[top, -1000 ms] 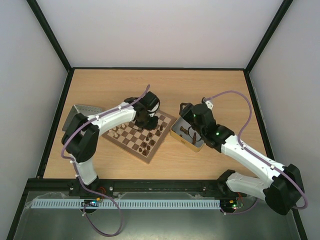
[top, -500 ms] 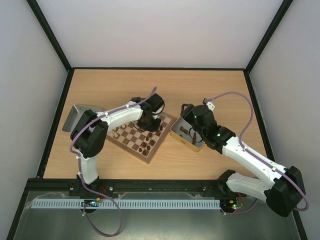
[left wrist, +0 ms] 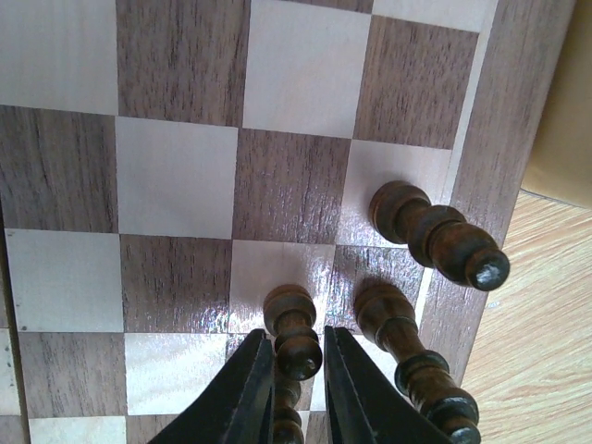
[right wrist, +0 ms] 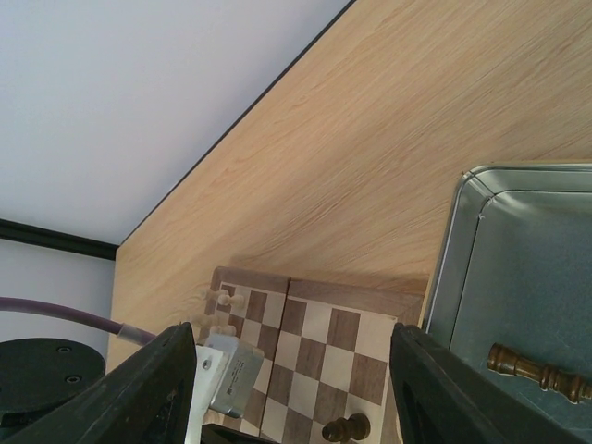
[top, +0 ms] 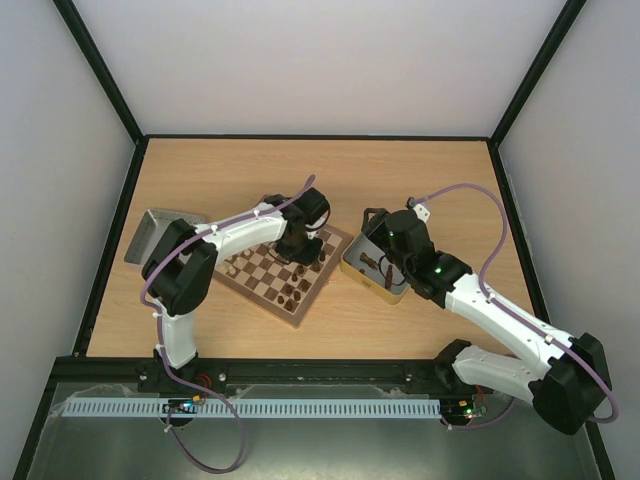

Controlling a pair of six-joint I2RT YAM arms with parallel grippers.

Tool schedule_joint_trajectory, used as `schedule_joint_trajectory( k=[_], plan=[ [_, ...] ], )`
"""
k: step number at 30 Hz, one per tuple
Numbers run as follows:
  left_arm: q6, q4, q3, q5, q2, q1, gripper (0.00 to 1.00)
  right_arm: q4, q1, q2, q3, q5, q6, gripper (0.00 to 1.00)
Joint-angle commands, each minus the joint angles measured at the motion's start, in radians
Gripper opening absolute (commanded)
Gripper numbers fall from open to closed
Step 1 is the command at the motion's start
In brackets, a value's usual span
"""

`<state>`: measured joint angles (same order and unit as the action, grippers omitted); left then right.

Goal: Set up the chess pieces on the board
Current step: Place the chess piece on the chessboard, then pick up the chess piece from the storage box.

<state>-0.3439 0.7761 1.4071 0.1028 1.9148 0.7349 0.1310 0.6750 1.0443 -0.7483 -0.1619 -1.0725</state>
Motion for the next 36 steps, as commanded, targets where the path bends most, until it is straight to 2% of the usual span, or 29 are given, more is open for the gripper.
schedule_joint_trajectory(
  k=[1, 10, 19, 23, 28, 36],
  plan=[
    [0.006, 0.021, 0.023, -0.007, 0.016, 0.003, 0.19, 0.023, -0.003, -0.024, 0.003, -0.039, 0.009, 0.57],
    [-0.003, 0.017, 0.037, -0.024, 0.006, 0.003, 0.22, 0.031, -0.003, -0.028, -0.001, -0.043, 0.011, 0.57],
    [-0.029, 0.001, 0.058, -0.037, -0.062, -0.021, 0.29, 0.086, -0.003, -0.017, 0.006, -0.048, 0.076, 0.58],
    [-0.057, -0.052, 0.035, -0.03, -0.123, -0.055, 0.31, 0.149, -0.017, 0.038, 0.005, -0.015, 0.158, 0.55],
    [-0.087, -0.162, -0.05, -0.012, -0.232, -0.098, 0.33, 0.258, -0.083, 0.168, -0.02, 0.132, 0.299, 0.47],
    [-0.095, -0.262, -0.155, 0.057, -0.353, -0.147, 0.36, 0.326, -0.109, 0.363, -0.08, 0.207, 0.495, 0.49]
  ],
)
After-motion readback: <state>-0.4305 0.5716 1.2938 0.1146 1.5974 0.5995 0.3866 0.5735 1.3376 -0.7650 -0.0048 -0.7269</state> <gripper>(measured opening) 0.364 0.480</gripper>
